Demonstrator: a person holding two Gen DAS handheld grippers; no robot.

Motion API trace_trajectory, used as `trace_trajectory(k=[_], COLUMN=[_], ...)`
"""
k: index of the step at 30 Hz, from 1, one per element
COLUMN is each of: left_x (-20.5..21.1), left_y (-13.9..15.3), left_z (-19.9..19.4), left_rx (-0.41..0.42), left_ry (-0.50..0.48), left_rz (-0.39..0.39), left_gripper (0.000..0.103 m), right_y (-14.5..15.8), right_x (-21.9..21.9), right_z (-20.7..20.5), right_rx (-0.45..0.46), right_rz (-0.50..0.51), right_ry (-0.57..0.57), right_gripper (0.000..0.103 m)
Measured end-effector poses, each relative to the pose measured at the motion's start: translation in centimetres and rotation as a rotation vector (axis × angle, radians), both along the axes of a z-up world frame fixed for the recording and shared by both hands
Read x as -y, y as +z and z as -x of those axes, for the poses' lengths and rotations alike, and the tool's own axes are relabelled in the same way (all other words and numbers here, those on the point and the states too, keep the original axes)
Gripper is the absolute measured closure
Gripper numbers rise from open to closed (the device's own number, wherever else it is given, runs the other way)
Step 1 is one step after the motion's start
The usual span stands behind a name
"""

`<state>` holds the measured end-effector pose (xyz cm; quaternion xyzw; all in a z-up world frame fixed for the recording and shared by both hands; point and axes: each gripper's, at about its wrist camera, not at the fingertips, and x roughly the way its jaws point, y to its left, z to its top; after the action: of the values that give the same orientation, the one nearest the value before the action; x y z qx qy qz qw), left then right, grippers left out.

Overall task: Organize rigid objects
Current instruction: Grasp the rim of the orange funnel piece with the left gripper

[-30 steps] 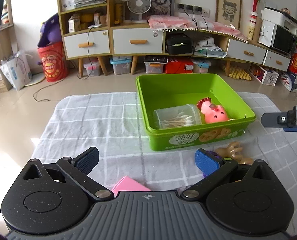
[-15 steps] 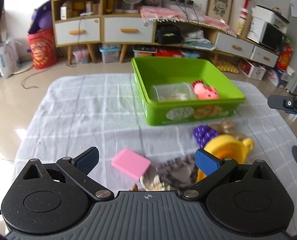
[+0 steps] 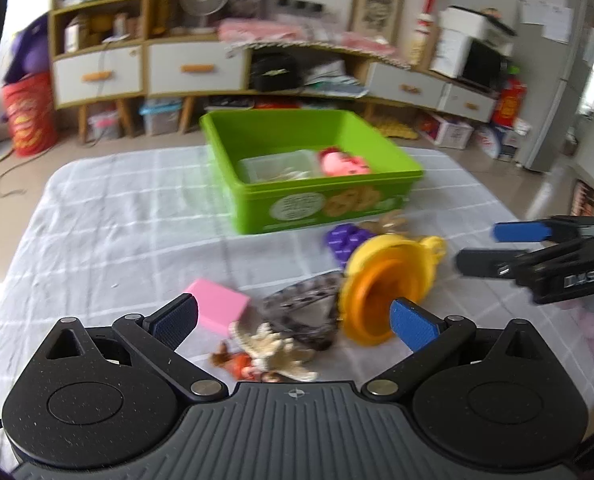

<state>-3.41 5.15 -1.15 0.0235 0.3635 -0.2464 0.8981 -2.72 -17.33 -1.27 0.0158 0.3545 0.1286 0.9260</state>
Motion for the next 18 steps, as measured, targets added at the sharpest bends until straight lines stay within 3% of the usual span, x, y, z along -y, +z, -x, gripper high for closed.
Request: trace_trajectory(k=[7, 13, 18], left_x=[3.0, 6.5, 7.9], left_y=[-0.8, -2.3, -3.0], left_z=[1.1, 2.3, 1.9], left_rx=[0.043, 0.12, 0.156], left_ry=[-0.098, -0.169, -0.176], left_rz=[-0.015, -0.115, -0.146], left_gripper=[0.002, 0.002, 0.008], right_y=[-0.7, -0.3, -0.5], right_x=[0.3, 1.3, 2.4], right_z=[-0.3, -1.4, -2.1], right_rx=[-0.034, -0.065, -0.114], right_rz=[-0.005, -0.037, -0.09], right_ry=[-0.01, -0.091, -0.145], right_gripper=[0.016, 0.016, 0.016])
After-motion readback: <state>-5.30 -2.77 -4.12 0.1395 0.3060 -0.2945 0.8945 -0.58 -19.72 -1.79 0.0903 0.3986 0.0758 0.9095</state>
